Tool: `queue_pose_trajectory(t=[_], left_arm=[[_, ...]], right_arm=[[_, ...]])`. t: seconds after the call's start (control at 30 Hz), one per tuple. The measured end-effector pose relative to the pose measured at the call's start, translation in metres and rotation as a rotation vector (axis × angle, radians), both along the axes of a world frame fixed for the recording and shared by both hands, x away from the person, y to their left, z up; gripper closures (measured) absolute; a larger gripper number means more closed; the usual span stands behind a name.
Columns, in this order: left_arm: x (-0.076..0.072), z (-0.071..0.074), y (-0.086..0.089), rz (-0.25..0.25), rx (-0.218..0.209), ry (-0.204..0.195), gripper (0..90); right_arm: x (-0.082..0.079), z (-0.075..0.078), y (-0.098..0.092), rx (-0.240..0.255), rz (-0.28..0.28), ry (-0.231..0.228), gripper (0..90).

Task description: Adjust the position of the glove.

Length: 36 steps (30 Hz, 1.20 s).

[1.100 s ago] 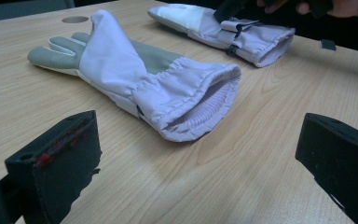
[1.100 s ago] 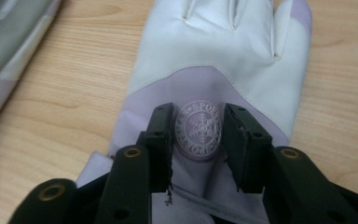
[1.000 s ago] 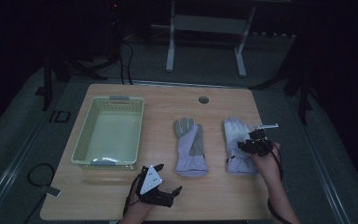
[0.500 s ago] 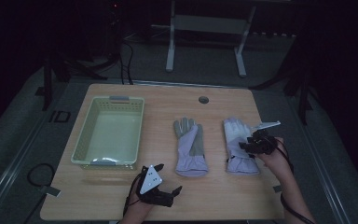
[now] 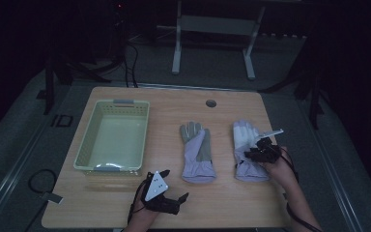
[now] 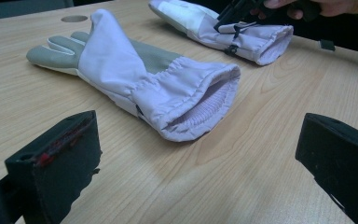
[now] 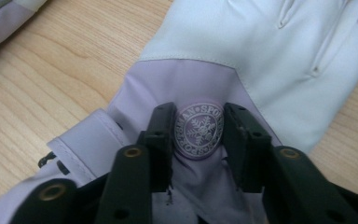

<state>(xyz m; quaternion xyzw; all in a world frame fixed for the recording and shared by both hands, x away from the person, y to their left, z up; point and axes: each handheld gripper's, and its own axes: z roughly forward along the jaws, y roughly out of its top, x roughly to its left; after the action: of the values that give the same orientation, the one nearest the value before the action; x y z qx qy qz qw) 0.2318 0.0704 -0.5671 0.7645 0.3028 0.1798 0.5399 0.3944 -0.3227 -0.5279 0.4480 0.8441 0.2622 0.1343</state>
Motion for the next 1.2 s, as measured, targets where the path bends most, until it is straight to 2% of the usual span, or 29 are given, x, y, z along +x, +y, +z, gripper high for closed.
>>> queue_pose_trajectory(t=[0.03, 0.13, 0.17, 0.27, 0.4, 0.43, 0.47, 0.5, 0.53, 0.57, 0.63, 0.73, 0.77, 0.8, 0.83, 0.87, 0.9, 0.93, 0.97, 1.03, 1.1, 1.17, 1.2], left_arm=[[0.000, 0.000, 0.000, 0.000, 0.000, 0.000, 0.0], [0.000, 0.000, 0.000, 0.000, 0.000, 0.000, 0.0], [0.000, 0.000, 0.000, 0.001, -0.001, 0.002, 0.0], [0.000, 0.000, 0.000, 0.002, -0.001, 0.003, 0.0], [0.000, 0.000, 0.000, 0.005, -0.001, 0.002, 0.0], [0.000, 0.000, 0.000, 0.006, -0.001, 0.002, 0.0], [0.000, 0.000, 0.000, 0.006, 0.000, 0.002, 0.0], [0.000, 0.000, 0.000, 0.006, -0.001, 0.003, 0.0], [0.000, 0.000, 0.000, 0.006, -0.002, 0.003, 0.0], [0.000, 0.000, 0.000, 0.006, -0.001, 0.003, 0.0], [0.000, 0.000, 0.000, 0.006, -0.001, 0.003, 0.0], [0.000, 0.000, 0.000, 0.007, 0.000, 0.003, 0.0], [0.000, 0.000, 0.000, 0.007, -0.001, 0.003, 0.0], [0.000, 0.000, 0.000, 0.007, -0.001, 0.003, 0.0], [0.000, 0.000, 0.000, 0.008, -0.001, 0.004, 0.0], [0.000, 0.000, 0.000, 0.008, -0.001, 0.004, 0.0], [0.000, 0.000, 0.000, 0.008, -0.001, 0.004, 0.0], [0.000, 0.000, 0.000, 0.008, -0.001, 0.004, 0.0], [0.000, 0.000, 0.000, 0.007, -0.001, 0.003, 0.0], [0.000, 0.000, 0.000, 0.007, 0.000, 0.003, 0.0], [0.000, 0.000, 0.000, 0.008, 0.000, 0.003, 0.0], [0.000, 0.000, 0.000, 0.008, 0.000, 0.002, 0.0], [0.000, 0.000, 0.000, 0.008, 0.000, 0.002, 0.0]], right_arm=[[-0.003, -0.001, 0.001, 0.008, -0.013, -0.005, 71.2], [-0.005, 0.000, 0.004, 0.004, -0.029, -0.010, 75.4], [-0.007, 0.001, 0.007, -0.011, -0.047, -0.012, 78.1], [-0.008, 0.004, 0.009, -0.018, -0.068, -0.014, 79.6], [-0.007, 0.016, 0.007, 0.014, -0.093, 0.008, 80.5], [-0.007, 0.024, 0.005, 0.023, -0.091, 0.008, 80.6], [-0.007, 0.024, 0.005, 0.023, -0.091, 0.008, 80.6], [-0.009, 0.033, 0.004, 0.024, -0.094, -0.009, 80.8], [-0.009, 0.033, 0.004, 0.024, -0.094, -0.009, 80.8], [-0.010, 0.043, 0.005, 0.031, -0.100, -0.018, 81.1], [-0.011, 0.047, 0.006, 0.035, -0.102, -0.021, 81.3], [-0.015, 0.063, 0.010, 0.038, -0.107, -0.047, 81.5], [-0.017, 0.074, 0.015, 0.040, -0.103, -0.060, 81.6], [-0.017, 0.074, 0.015, 0.040, -0.103, -0.060, 81.6], [-0.019, 0.085, 0.019, 0.041, -0.099, -0.073, 81.7], [-0.019, 0.085, 0.019, 0.041, -0.099, -0.073, 81.7], [-0.021, 0.097, 0.024, 0.047, -0.097, -0.093, 81.7], [-0.021, 0.097, 0.024, 0.047, -0.097, -0.093, 81.7], [-0.023, 0.109, 0.030, 0.045, -0.097, -0.114, 81.7], [-0.024, 0.113, 0.033, 0.039, -0.086, -0.119, 81.7], [-0.025, 0.122, 0.040, 0.042, -0.090, -0.137, 81.7], [-0.028, 0.133, 0.056, 0.047, -0.066, -0.144, 81.6], [-0.028, 0.133, 0.056, 0.047, -0.066, -0.144, 81.6]])
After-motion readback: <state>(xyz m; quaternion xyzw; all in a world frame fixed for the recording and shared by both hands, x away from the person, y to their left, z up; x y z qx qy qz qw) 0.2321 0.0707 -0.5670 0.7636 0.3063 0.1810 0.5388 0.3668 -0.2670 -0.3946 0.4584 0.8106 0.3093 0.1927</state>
